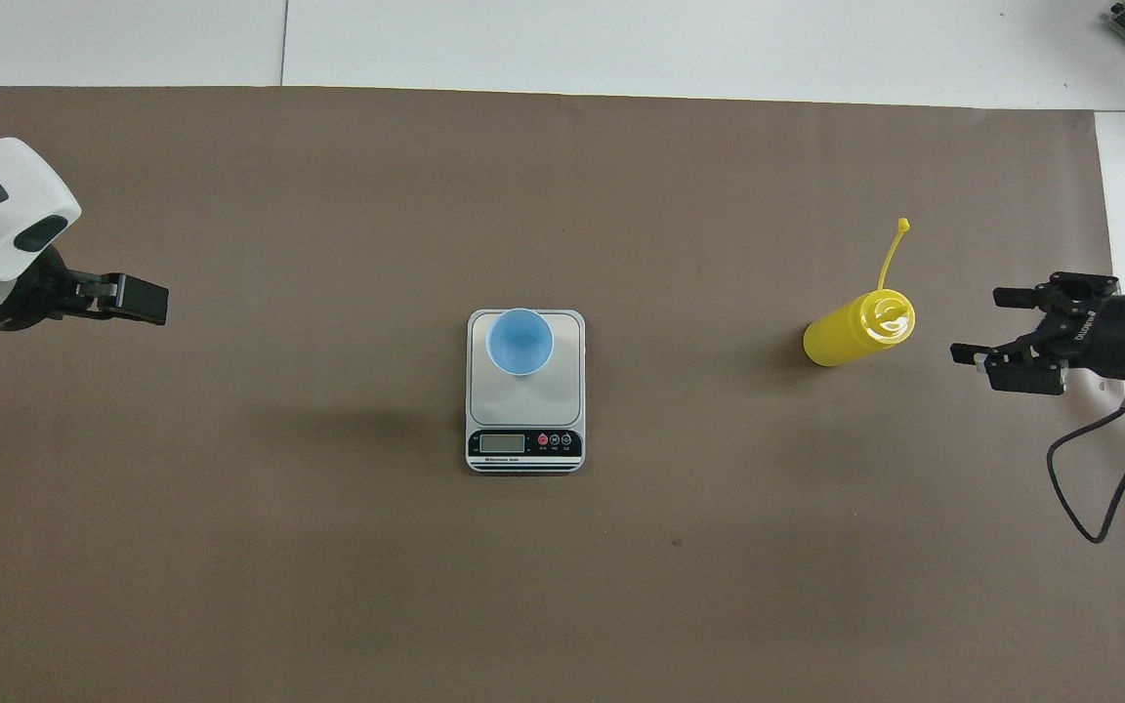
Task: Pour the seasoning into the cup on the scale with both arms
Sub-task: 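Reach the right gripper to the yellow bottle and grasp it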
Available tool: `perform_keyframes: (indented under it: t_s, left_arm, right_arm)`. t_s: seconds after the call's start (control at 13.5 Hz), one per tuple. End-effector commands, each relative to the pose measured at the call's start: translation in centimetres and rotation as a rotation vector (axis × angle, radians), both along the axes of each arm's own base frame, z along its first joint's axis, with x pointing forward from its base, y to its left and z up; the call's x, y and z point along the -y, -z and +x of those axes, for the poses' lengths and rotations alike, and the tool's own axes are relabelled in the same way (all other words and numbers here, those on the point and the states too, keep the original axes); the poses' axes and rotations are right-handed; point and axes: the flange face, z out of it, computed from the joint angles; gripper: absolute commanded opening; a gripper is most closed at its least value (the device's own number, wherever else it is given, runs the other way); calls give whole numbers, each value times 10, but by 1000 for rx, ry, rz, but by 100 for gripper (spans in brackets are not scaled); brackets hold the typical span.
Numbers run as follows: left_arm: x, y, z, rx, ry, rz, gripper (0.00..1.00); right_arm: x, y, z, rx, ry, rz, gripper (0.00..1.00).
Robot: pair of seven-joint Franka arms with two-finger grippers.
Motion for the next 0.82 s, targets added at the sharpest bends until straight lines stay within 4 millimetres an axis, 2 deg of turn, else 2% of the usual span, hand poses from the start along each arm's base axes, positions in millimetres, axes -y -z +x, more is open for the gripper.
perform_keyframes:
  t_s: [0.0,0.37,0.59,0.74]
  left_arm:
    - [-6,-35,-6,-15,25,10,100]
    - [-8,-52,-10,-5,15,-21,100]
    - [-13,-65,-19,-10,4,-35,100]
    - [-13,-75,-30,5,41,-35,100]
  right_arm:
    - [2,28,-6,56,-22,63,100]
    - [1,71,-11,145,-89,128,100]
    - [-7,88,-19,148,-66,183,100]
    - [-6,109,-21,196,-82,209,100]
